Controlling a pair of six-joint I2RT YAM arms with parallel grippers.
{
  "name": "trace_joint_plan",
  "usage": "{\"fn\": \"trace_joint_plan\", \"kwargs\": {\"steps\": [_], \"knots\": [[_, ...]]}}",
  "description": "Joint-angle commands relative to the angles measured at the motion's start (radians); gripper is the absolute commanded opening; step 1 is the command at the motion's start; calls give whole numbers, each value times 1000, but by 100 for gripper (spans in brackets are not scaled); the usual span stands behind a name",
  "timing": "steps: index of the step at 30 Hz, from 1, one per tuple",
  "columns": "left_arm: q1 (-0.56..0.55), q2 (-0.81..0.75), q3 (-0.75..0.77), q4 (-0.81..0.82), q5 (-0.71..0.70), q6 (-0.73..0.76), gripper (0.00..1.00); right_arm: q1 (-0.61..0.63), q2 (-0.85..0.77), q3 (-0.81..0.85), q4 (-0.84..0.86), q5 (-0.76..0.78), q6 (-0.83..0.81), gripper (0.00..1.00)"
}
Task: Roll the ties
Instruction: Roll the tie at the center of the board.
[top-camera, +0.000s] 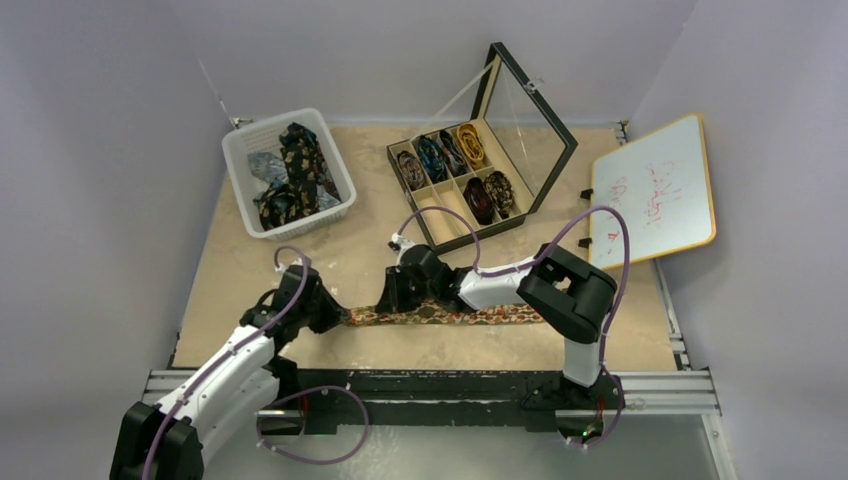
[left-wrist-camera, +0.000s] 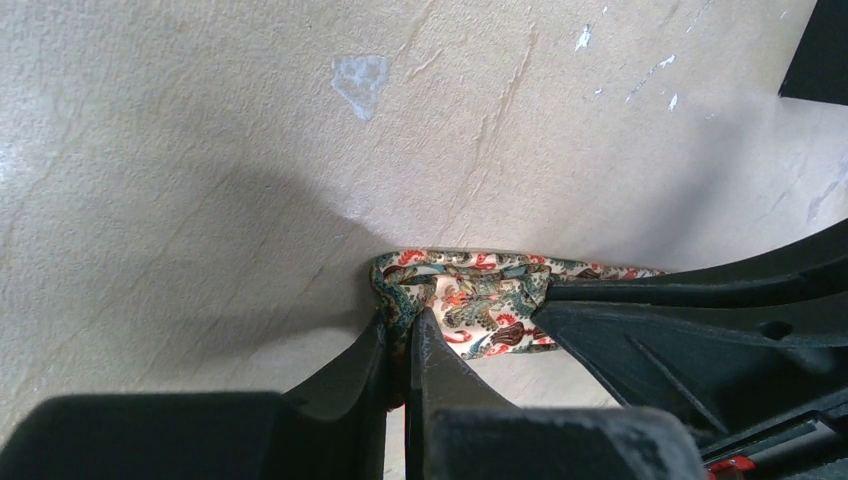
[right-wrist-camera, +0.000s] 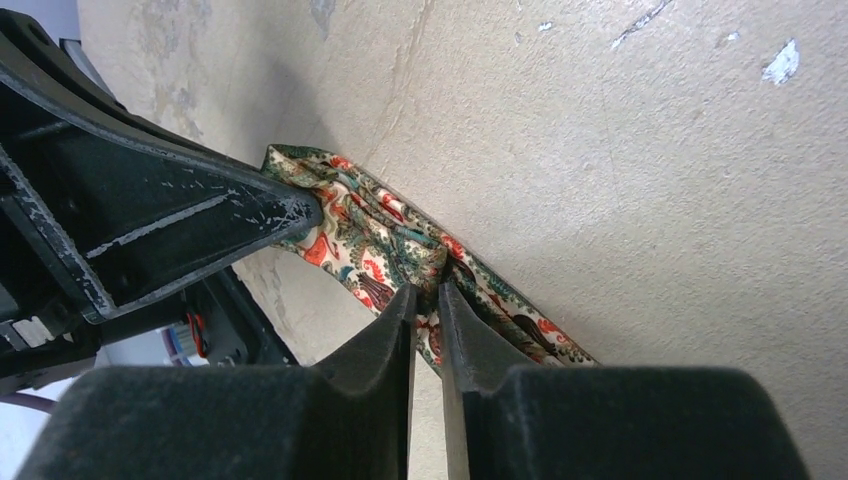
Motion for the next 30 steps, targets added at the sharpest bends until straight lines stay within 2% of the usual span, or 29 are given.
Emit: {"fn": "trace_joint_plan", "kwargs": {"steps": [1, 7, 18, 24, 30], "knots": [[-12, 10, 67, -12, -50, 48, 0, -4, -21, 34, -52, 10, -21, 18], [-19, 18, 117, -54, -74, 68, 0, -6, -34, 46, -57, 6, -19, 20], [-39, 44, 188, -100, -102, 91, 0, -5, 37, 84, -43, -7, -8, 6], [-83, 97, 229, -108, -137, 87, 0, -5, 54, 98, -56, -7, -4, 4], [-173, 124, 289, -125, -196, 78, 0, -6, 70, 106, -55, -22, 7, 4]]}}
